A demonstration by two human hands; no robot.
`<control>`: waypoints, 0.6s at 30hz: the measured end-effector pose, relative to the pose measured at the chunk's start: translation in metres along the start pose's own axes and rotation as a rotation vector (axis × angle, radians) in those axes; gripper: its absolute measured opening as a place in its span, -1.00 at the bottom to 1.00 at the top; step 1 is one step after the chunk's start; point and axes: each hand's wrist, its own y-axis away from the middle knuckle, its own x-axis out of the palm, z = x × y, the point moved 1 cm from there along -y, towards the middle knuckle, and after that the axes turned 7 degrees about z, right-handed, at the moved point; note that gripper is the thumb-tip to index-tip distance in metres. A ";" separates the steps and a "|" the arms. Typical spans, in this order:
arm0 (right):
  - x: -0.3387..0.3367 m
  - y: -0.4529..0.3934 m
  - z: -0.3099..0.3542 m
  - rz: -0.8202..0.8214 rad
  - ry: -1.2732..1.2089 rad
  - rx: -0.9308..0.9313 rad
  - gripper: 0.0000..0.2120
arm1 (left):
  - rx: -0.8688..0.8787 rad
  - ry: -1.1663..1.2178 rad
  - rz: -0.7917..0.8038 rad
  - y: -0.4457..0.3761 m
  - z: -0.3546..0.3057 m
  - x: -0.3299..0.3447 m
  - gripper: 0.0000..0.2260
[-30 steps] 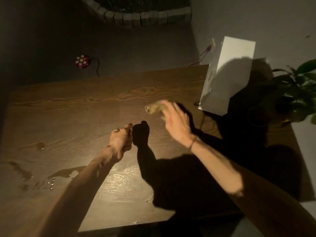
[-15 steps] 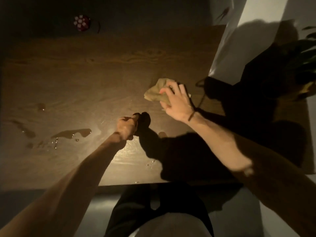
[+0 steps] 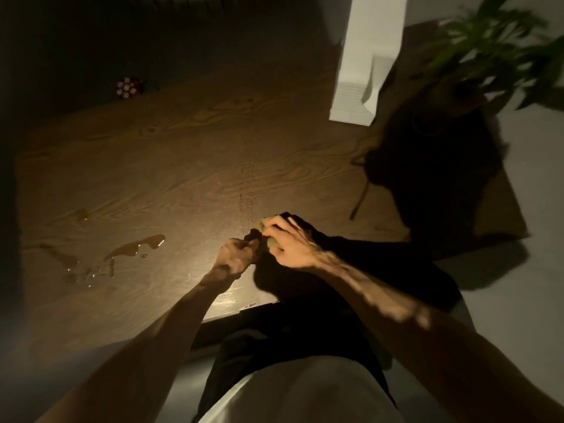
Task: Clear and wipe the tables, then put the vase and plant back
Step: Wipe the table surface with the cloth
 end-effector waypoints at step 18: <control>-0.060 0.034 -0.096 -0.785 0.118 0.403 -0.43 | 0.128 -0.076 0.066 -0.013 -0.078 0.059 -0.64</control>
